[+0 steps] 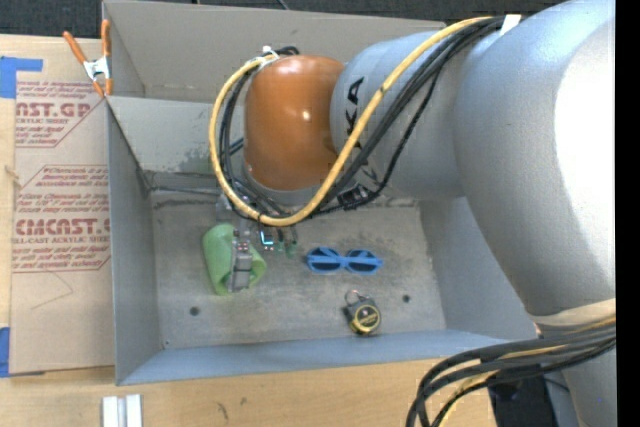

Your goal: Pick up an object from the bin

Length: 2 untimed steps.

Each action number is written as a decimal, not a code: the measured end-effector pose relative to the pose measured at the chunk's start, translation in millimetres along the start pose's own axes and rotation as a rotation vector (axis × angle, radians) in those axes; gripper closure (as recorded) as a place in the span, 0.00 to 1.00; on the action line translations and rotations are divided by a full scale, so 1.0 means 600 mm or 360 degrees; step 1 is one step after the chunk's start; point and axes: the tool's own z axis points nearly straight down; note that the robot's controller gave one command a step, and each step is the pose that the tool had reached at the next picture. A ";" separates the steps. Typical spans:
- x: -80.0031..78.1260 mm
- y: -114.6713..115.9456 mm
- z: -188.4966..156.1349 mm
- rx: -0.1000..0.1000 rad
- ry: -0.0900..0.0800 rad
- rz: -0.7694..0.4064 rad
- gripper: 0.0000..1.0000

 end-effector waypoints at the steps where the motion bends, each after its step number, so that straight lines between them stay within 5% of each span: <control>1: -0.020 -0.022 0.105 -0.0008 -0.0001 0.0281 0.00; 2: -0.023 -0.021 0.100 -0.0011 -0.0008 0.0278 1.00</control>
Offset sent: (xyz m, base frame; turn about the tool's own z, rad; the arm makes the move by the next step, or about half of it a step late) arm 0.0124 -0.0172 -0.0647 0.1781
